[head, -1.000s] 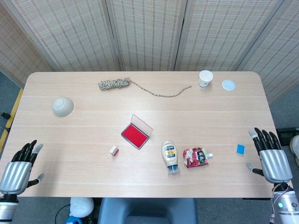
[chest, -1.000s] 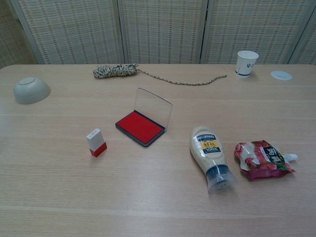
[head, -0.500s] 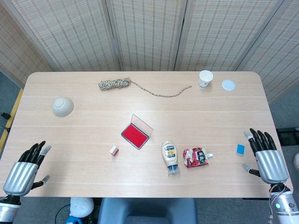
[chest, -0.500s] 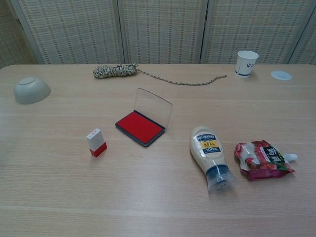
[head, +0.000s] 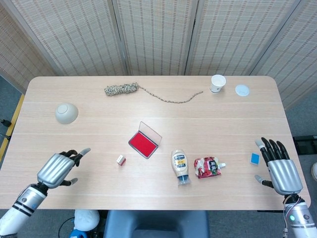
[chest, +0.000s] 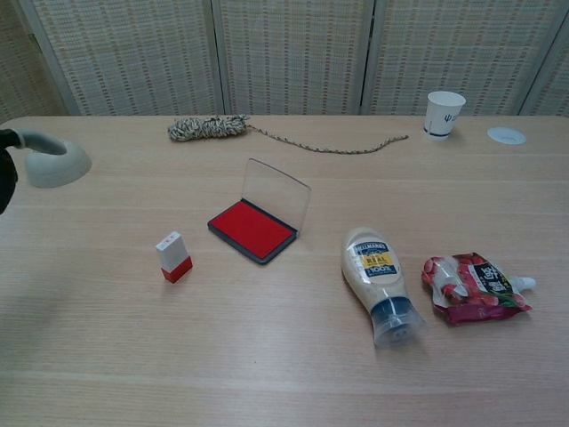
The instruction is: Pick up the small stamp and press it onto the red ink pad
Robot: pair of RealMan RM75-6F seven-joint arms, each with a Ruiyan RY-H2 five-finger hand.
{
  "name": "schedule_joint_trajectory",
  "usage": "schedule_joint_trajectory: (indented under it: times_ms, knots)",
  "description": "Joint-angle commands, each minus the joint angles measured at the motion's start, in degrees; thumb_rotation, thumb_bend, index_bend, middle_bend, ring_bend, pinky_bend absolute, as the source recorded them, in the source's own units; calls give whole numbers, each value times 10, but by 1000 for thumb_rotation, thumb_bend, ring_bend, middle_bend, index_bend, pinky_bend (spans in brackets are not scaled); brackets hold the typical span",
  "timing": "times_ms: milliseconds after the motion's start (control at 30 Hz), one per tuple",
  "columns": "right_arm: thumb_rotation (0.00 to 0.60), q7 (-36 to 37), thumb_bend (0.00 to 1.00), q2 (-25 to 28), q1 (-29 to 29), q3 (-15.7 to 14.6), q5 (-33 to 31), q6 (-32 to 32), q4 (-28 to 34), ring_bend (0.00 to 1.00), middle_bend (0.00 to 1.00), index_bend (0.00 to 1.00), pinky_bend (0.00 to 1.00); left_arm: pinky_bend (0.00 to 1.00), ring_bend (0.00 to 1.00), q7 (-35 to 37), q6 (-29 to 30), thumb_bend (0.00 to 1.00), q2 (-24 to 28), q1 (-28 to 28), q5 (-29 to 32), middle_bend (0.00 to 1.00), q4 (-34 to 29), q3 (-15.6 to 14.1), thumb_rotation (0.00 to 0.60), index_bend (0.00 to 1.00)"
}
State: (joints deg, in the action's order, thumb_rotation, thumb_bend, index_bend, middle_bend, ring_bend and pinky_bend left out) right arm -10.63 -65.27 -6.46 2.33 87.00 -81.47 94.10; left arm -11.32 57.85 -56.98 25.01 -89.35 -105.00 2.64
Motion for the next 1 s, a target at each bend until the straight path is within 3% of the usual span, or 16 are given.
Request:
schedule_joint_trajectory:
  times_ms: [33,400,667,1000]
  knots:
    - [600,2,103,1,0,0,-1,2,-1,0,0,0,0,628,460,-4,-42,223,-14,39,32,666,-9,21,600,113]
    - [600,13,103,5,-3,-1,-3,6,-4,0,0,0,0,788,635,-109,-148,260,-69,132,161,850,2,43,600,235]
    - [600,24,103,7,-6,0,-6,13,-7,0,0,0,0,815,666,-146,-175,260,-86,182,250,886,12,44,600,270]
    - [600,25,103,9,-8,-2,-5,14,-6,0,0,0,0,817,668,-149,-159,260,-130,203,247,895,55,28,600,303]
